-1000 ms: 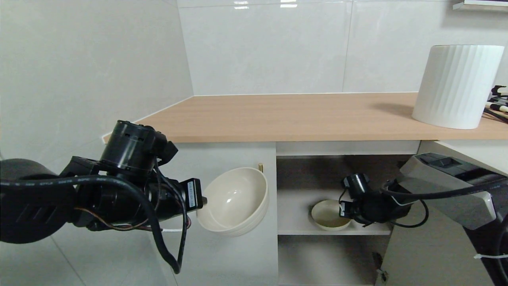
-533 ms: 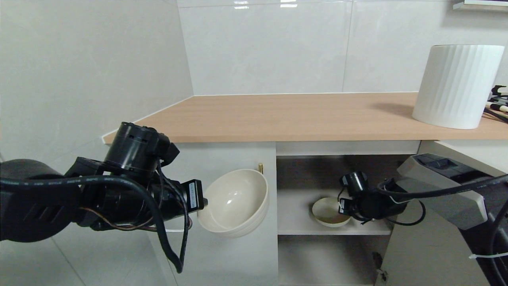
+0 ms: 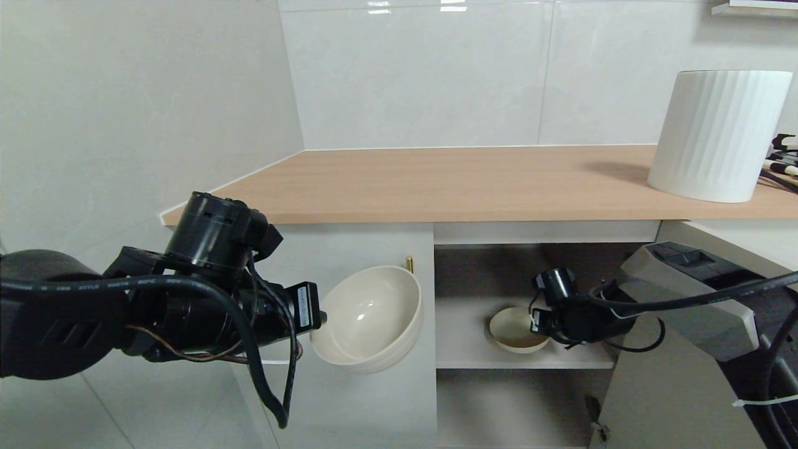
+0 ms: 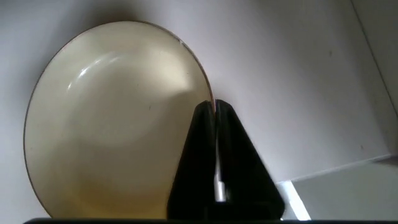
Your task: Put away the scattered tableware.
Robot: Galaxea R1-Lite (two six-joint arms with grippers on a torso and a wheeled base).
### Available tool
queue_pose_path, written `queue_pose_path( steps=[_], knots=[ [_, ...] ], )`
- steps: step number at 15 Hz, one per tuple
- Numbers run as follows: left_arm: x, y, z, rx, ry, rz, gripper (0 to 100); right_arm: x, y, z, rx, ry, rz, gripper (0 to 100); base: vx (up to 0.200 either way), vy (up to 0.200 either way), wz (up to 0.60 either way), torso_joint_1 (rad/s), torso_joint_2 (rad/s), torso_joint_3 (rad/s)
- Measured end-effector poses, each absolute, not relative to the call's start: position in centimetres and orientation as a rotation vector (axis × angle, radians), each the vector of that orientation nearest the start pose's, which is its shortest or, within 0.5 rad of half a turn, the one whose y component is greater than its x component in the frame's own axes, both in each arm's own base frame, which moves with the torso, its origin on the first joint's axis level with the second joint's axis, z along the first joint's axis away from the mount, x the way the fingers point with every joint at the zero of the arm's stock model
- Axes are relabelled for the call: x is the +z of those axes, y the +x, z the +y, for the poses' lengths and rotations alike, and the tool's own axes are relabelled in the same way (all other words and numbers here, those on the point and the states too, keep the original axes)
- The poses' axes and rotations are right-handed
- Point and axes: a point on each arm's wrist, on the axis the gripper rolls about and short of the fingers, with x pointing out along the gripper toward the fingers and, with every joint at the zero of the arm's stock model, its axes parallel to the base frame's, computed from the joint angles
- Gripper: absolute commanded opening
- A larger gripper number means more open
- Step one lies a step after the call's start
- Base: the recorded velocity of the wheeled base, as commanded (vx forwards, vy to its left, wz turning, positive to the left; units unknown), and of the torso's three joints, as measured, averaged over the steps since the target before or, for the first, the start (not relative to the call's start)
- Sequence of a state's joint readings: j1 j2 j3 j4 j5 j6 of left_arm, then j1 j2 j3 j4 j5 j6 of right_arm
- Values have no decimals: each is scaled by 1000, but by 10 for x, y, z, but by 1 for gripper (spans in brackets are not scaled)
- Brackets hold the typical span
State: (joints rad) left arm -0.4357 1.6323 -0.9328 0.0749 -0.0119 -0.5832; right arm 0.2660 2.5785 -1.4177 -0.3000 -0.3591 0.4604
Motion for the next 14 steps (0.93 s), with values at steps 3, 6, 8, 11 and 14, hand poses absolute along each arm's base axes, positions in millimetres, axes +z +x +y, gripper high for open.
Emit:
queue_pose_path(
  steps=[3,6,8,11,14],
  knots=[
    [173,248,-116,-188,-381,858,0,-47,447,112,-278,172,770,100,0,0,0,0,0,0],
    [171,250,-116,-185,-379,863,0,-45,446,111,-288,191,765,100,0,0,0,0,0,0],
    [170,252,-118,-185,-376,866,0,-34,439,109,-289,208,768,100,0,0,0,0,0,0],
    [164,254,-128,-200,-355,888,0,3,409,110,-203,241,798,100,0,0,0,0,0,0],
    [152,254,-142,-223,-321,935,0,48,371,122,-95,242,812,100,0,0,0,0,0,0]
  ],
)
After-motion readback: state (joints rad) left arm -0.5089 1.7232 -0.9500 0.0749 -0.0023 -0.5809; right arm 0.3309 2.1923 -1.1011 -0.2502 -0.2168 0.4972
